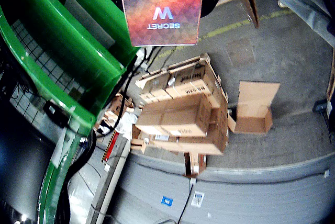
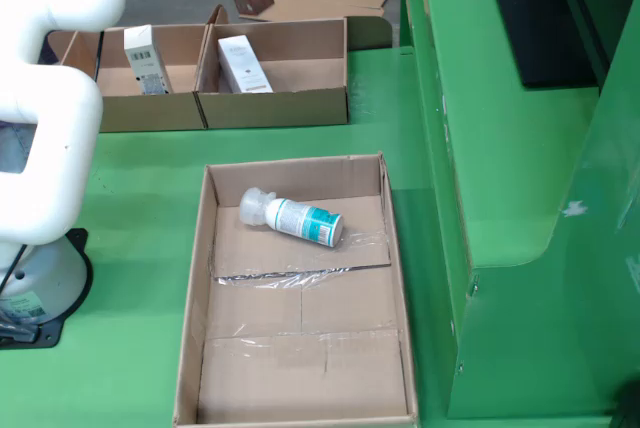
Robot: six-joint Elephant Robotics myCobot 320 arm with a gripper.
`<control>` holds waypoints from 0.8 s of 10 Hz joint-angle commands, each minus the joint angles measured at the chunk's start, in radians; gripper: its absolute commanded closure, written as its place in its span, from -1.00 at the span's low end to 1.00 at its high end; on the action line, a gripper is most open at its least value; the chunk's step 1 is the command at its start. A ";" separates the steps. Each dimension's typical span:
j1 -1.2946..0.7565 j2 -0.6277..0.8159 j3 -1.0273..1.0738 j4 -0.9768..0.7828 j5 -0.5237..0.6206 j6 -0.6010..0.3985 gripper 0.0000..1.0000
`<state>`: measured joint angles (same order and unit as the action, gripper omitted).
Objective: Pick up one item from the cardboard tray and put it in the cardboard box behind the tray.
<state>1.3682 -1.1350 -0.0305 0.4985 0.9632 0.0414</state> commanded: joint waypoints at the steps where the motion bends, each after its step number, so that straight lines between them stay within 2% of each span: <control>1: -0.032 -0.018 0.031 0.013 -0.010 -0.001 1.00; 8: -0.077 -0.082 0.031 0.013 -0.010 -0.002 1.00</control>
<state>1.3146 -1.2256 -0.0305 0.4985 0.9632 0.0398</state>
